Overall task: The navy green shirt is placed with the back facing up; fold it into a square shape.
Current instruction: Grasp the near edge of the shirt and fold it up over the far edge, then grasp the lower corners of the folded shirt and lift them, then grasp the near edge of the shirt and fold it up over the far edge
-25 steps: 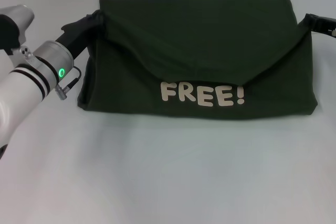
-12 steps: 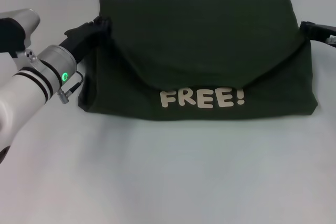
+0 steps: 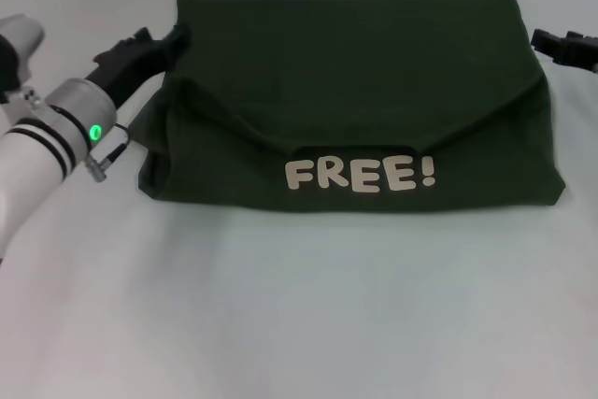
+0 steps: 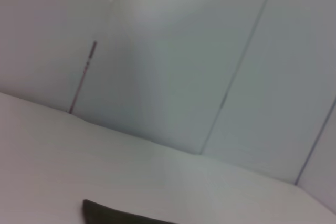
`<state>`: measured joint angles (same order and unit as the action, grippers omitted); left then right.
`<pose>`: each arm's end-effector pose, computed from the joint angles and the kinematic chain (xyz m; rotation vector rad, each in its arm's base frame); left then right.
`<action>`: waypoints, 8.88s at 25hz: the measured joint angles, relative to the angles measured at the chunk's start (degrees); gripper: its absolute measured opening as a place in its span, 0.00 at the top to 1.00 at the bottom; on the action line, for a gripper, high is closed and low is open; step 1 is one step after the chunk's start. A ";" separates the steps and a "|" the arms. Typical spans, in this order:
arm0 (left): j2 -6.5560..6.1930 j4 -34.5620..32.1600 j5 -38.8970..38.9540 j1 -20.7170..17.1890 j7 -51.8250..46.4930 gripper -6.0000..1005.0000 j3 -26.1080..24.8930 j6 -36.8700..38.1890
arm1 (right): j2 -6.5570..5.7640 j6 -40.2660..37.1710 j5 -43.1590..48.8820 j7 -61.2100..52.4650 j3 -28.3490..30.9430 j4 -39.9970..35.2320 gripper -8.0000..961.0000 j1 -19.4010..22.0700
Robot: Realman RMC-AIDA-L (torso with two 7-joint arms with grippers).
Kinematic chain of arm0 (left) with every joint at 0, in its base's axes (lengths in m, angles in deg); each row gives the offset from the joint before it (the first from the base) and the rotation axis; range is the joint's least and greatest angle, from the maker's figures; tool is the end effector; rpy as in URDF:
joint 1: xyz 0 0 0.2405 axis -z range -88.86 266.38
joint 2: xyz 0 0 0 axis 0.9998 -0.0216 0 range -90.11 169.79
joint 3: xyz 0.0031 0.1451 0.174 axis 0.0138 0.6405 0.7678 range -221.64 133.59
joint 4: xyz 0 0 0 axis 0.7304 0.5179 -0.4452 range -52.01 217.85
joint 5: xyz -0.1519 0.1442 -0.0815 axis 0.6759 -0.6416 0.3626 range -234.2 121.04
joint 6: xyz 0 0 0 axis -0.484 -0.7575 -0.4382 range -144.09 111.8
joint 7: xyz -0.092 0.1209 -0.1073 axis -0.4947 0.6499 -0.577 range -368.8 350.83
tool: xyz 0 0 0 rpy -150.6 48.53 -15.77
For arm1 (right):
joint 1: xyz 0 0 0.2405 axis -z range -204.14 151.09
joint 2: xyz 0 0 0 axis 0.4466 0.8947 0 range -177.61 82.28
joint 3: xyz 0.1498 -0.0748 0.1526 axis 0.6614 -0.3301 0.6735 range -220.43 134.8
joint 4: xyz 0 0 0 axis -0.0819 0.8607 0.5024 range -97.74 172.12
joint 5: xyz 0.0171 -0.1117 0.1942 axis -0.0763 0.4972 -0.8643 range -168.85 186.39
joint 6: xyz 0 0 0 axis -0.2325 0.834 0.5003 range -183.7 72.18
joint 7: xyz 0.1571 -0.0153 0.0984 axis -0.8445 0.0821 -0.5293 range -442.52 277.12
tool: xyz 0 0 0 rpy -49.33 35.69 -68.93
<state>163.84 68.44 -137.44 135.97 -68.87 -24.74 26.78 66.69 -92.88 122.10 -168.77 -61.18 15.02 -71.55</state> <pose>-0.2320 0.4778 -0.0271 -1.7483 -1.0188 -0.8806 0.3058 0.4889 0.0544 -1.7683 1.0489 0.5134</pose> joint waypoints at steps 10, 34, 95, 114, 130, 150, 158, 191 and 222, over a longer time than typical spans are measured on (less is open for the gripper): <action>-0.02 -5.50 -0.42 -9.23 -6.82 0.23 8.20 15.54 | -0.73 -21.00 0.07 -9.78 -0.07 -8.13 0.36 7.29; -0.14 -11.82 -3.65 -19.85 3.67 0.20 25.04 12.43 | -0.67 -32.57 -2.97 -16.64 0.71 -9.79 0.39 14.68; -0.15 -13.72 -6.59 -20.45 0.16 0.91 36.18 5.02 | -2.34 -30.34 2.01 -22.01 -0.15 -9.82 0.48 16.19; -0.15 -14.73 -7.74 -20.82 -0.53 1.00 36.26 5.69 | -3.36 -28.49 14.73 -34.12 -6.38 -9.60 0.51 14.17; -0.16 -14.78 -7.74 -20.75 -0.58 0.99 36.14 5.67 | -1.58 -25.80 14.82 -33.72 -9.26 -8.17 0.53 12.76; -0.27 -15.46 -7.81 -21.68 -3.48 0.99 36.16 7.10 | -1.69 -27.63 14.05 -30.04 -9.59 -8.83 0.96 14.06; -0.21 -24.78 -11.27 -27.25 -14.33 0.99 36.10 17.17 | -2.38 -35.43 13.95 -26.09 -5.60 -10.80 0.96 16.71; -2.18 -29.03 -27.72 -38.67 -26.30 0.96 16.98 61.86 | -2.45 -69.28 15.42 -7.88 -0.48 -19.44 0.95 36.59; -2.50 -21.55 -29.12 -11.66 -32.02 0.92 7.69 29.28 | -4.56 -42.02 14.76 -10.03 8.14 -12.38 0.95 10.90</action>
<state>161.34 46.89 -166.56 124.31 -100.89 -17.05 56.06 62.13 -134.90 136.86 -178.80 -53.04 2.64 -60.65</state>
